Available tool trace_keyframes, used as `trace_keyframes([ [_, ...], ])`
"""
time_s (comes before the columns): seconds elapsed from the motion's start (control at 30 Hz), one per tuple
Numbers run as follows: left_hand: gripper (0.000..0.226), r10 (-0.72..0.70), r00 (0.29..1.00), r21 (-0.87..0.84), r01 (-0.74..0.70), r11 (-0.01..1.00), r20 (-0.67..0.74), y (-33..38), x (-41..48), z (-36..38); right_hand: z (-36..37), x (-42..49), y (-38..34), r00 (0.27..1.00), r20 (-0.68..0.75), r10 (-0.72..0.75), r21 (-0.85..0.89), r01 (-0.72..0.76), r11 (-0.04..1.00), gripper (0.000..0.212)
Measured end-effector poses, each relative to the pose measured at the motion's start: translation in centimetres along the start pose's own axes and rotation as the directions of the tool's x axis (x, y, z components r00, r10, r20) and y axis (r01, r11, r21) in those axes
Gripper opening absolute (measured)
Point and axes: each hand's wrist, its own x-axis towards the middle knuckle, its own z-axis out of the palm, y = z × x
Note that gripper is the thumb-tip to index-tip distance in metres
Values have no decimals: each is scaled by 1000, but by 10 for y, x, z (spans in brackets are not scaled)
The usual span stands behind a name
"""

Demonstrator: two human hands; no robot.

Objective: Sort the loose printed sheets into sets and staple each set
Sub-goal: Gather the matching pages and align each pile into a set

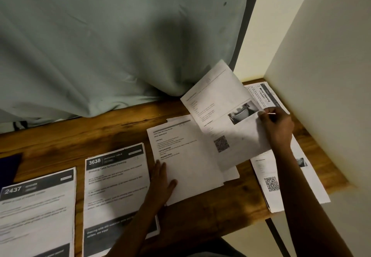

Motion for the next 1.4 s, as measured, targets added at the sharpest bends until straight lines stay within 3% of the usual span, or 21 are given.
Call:
trace_keyframes([
  [0.13, 73, -40, 998, -206, 27, 978, -57, 5, -1, 0, 27, -17, 19, 988, 154, 11, -30, -7, 1000, 15],
  [0.27, 76, -38, 983, -429, -43, 902, -178, 9, -4, -2, 73, -54, 52, 951, 306, 34, -121, 3, 993, 16],
  [0.37, 89, -31, 967, -464, -93, 881, -254, 8, -3, -1, 100, -81, 63, 919, 375, 124, -129, -80, 988, 20],
  [0.53, 91, 69, 960, -325, -159, 932, -272, 9, -2, 5, 127, -106, 74, 893, 434, 119, -228, -19, 974, 29],
  [0.7, 83, 24, 988, -174, -50, 983, -151, 6, -1, 11, 133, -110, 78, 869, 490, 65, -454, 190, 870, 52],
  [0.87, 95, -21, 999, -33, 20, 999, -25, 4, 5, 10, 136, -111, 81, 831, 552, 62, -501, 271, 822, 58],
  [0.97, 100, -55, 998, 87, 53, 995, 16, 7, 10, 7, 131, -104, 82, 900, 432, 63, -471, 166, 866, 54],
  [1.07, 100, -64, 998, 148, 59, 987, 28, 12, 11, 3, 122, -89, 84, 945, 273, 180, -509, -17, 861, 56],
  [1.2, 99, -77, 996, 204, 67, 977, 37, 14, 13, -2, 113, -73, 84, 914, 264, 308, -561, -114, 820, 49],
  [1.4, 95, -88, 996, 262, 76, 962, 35, 16, 16, -8, 116, -67, 91, 937, 233, 259, -464, -127, 877, 21],
])
